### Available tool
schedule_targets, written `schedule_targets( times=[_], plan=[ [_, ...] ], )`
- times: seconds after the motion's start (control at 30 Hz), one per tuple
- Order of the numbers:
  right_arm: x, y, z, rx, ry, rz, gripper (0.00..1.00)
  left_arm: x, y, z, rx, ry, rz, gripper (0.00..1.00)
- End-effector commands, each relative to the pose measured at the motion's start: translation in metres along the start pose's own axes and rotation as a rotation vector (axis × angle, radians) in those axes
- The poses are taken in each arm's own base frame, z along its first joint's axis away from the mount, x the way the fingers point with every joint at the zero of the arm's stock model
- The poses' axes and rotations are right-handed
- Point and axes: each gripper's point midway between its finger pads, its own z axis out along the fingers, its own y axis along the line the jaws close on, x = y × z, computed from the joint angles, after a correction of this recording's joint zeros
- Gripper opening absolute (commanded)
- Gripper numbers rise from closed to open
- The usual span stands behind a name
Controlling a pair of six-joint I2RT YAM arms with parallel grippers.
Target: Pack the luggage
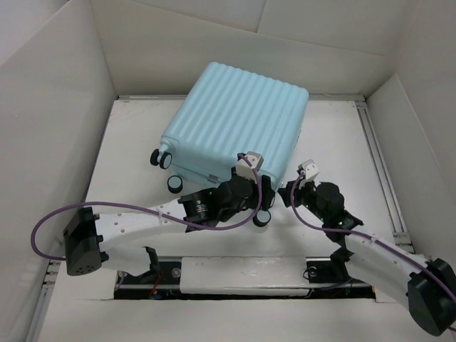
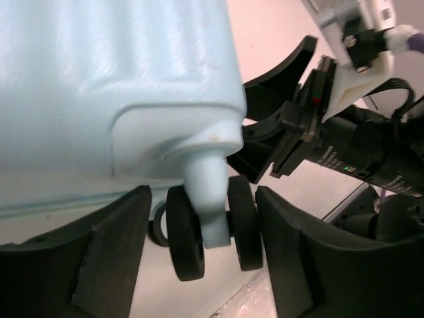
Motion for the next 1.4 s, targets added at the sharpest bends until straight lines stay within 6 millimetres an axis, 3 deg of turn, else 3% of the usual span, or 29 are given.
schedule_targets(
  times=[0.0,0.1,0.23,0.3,0.33,0.5,0.63,0.77,0.8,0.87,0.9,0.93,1.0,1.03,1.17,1.37],
  plan=[
    [-0.024,0.022,0.002,-0.092,-0.042,0.019,0.56,0.009,0.019,-0.011,-0.065,0.037,0.023,0.62],
    [-0.022,0.022,0.001,-0.091,-0.032,0.029,0.59,0.009,0.019,-0.017,-0.052,0.04,0.02,0.79],
    [-0.023,0.022,0.006,-0.09,-0.022,0.02,0.59,0.02,0.025,-0.02,-0.063,0.071,0.023,0.79],
    [-0.036,0.022,0.008,-0.092,-0.044,0.0,0.57,0.025,0.02,-0.02,-0.03,0.091,0.02,0.79],
    [-0.026,0.021,0.011,-0.088,-0.009,0.003,0.52,0.023,0.016,-0.019,-0.011,0.085,0.013,0.79],
    [-0.029,0.028,0.017,-0.126,0.005,-0.005,0.38,0.02,0.005,-0.016,0.026,0.091,0.024,0.76],
    [-0.03,0.029,0.021,-0.136,-0.003,-0.006,0.32,0.015,0.0,-0.009,0.022,0.081,0.031,0.7],
    [-0.025,0.026,0.019,-0.112,-0.037,0.031,0.15,0.013,-0.002,-0.003,0.019,0.069,0.027,0.6],
    [-0.036,0.025,0.017,-0.107,-0.088,0.035,0.07,0.011,-0.002,-0.001,0.01,0.063,0.028,0.54],
    [-0.035,0.022,0.015,-0.08,-0.104,0.059,0.0,0.01,-0.002,0.002,0.007,0.052,0.034,0.44],
    [-0.035,0.02,0.013,-0.066,-0.121,0.059,0.0,0.008,0.0,0.003,-0.005,0.044,0.034,0.37],
    [-0.041,0.022,0.011,-0.069,-0.139,0.068,0.0,0.008,0.0,0.003,-0.005,0.044,0.034,0.21],
    [-0.034,0.019,0.008,-0.051,-0.136,0.079,0.0,0.006,0.004,0.003,-0.027,0.03,0.035,0.07],
    [-0.04,0.023,0.005,-0.064,-0.158,0.076,0.0,0.0,0.003,0.002,-0.025,0.008,0.026,0.01],
    [-0.029,0.038,-0.008,-0.104,-0.144,0.116,0.0,-0.015,-0.002,0.0,-0.015,-0.035,0.006,0.0],
    [-0.018,0.081,-0.028,-0.215,-0.124,0.193,0.0,-0.033,-0.022,0.009,0.033,-0.052,0.003,0.0]
  ],
)
